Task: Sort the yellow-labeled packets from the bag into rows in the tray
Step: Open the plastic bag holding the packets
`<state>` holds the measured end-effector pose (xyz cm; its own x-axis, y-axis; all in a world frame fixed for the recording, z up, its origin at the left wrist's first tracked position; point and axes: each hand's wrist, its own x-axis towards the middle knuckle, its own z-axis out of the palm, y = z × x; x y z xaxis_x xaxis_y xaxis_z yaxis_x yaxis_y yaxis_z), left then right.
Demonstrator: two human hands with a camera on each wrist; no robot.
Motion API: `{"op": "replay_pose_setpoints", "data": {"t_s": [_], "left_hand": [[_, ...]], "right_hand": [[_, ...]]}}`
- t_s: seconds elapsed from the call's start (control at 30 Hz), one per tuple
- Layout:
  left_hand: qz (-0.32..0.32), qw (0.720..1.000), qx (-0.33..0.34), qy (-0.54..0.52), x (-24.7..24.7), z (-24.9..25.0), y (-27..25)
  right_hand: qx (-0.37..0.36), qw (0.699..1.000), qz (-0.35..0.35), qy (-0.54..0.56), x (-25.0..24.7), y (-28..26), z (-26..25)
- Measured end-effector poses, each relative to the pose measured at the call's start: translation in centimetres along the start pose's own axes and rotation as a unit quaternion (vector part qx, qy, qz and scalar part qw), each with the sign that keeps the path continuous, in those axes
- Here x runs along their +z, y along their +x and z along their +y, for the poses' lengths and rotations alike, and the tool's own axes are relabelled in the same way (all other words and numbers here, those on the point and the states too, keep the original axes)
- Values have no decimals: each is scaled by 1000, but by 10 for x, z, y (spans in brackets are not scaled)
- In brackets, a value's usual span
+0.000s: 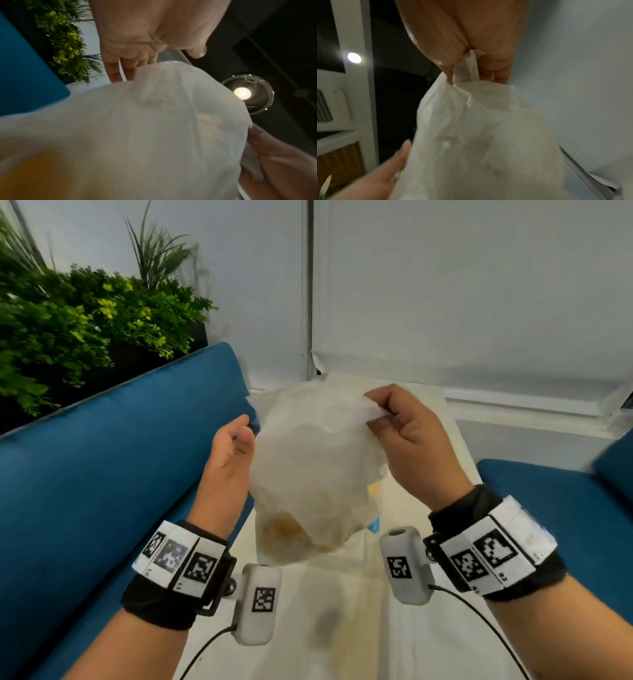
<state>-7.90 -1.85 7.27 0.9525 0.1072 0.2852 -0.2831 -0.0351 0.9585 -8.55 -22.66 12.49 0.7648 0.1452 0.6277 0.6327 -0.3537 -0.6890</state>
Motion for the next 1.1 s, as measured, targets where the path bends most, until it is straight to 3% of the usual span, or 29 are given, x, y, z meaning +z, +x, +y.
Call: {"op": "replay_pose_setpoints", "data": {"t_s": [0.13, 0.27, 0.37, 0.5, 0.57, 0.6, 0.63, 0.67, 0.73, 0.8, 0.87, 0.97, 1.1], "left_hand": [[42, 992, -105, -62, 4, -10, -20], [78, 983, -140, -94, -9, -31, -40], [92, 988, -92, -82, -21, -34, -46], [115, 992, -55, -15, -41, -32, -43], [149, 982, -5, 119, -46, -32, -45], [166, 958, 59, 227, -43, -27, -47], [153, 922, 141, 326, -35, -22, -52], [100, 889, 218, 391, -24, -18, -55], [-47, 827, 311, 466, 9, -17, -60], [-125, 771, 351, 516, 41, -21, -62], [-160, 740, 348, 554, 58, -24, -58], [-196, 737, 336, 553, 57, -27, -50], [-154, 786, 257, 541, 28, -11, -37]], "right_hand": [[28, 996, -71, -47, 18, -38, 24], [57, 981, -132, -127, 15, -63, 28], [154, 968, -142, -135, -3, -66, 23], [228, 964, -96, -98, -14, -77, 20], [247, 963, -70, -80, -8, -85, 18], [248, 964, -56, -76, -4, -89, 17], [245, 966, -44, -73, 0, -92, 16], [243, 967, -35, -70, 5, -94, 15], [240, 968, -27, -63, 12, -97, 13], [235, 970, -22, -60, 15, -99, 14], [231, 970, -13, -72, 14, -102, 14], [237, 969, -9, -75, 9, -107, 13], [225, 970, 28, -81, -1, -112, 14]]}}
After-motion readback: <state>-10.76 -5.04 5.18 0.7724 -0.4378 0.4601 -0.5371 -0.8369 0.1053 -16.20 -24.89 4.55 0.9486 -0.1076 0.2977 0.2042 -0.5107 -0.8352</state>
